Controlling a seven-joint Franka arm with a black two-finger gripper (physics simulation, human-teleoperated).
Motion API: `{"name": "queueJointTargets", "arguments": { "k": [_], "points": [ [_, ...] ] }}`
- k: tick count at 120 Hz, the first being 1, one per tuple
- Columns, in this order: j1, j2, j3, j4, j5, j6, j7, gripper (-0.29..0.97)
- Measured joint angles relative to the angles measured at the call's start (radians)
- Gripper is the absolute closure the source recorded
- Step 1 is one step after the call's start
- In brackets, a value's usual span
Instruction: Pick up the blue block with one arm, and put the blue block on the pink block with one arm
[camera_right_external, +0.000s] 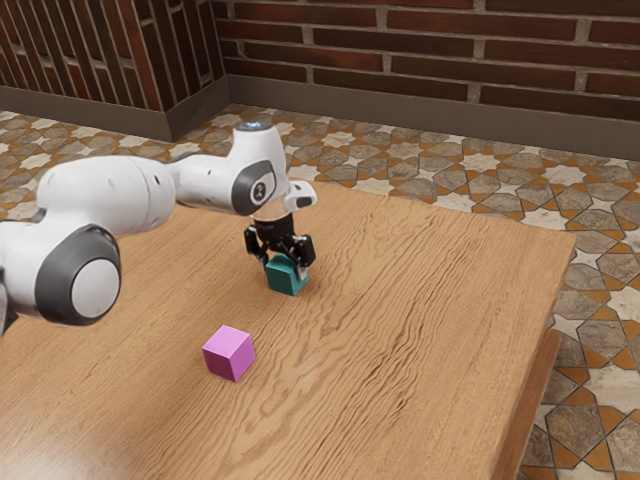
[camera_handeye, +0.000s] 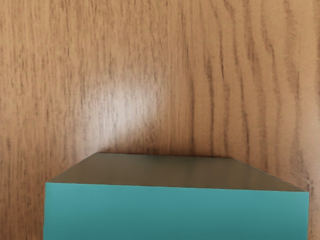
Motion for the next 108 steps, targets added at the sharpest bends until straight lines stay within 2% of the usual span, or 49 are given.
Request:
{"name": "queueJointTargets", "arguments": {
  "k": [40, 66, 79, 86, 108],
  "points": [
    [0.0, -0.003, 0.0, -0.002, -0.006, -0.009, -0.002, 0.28],
    [-0.001, -0.038, 0.0, -0.018, -0.006, -0.044, -0.006, 0.31],
    [-0.004, -0.121, 0.001, -0.096, -0.02, -0.067, -0.008, 0.32],
    [-0.006, -0.192, 0.001, -0.183, -0.031, -0.073, -0.009, 0.31],
    [-0.007, -0.526, 0.001, -0.575, -0.047, -0.032, -0.014, 0.3]
  ]
}}
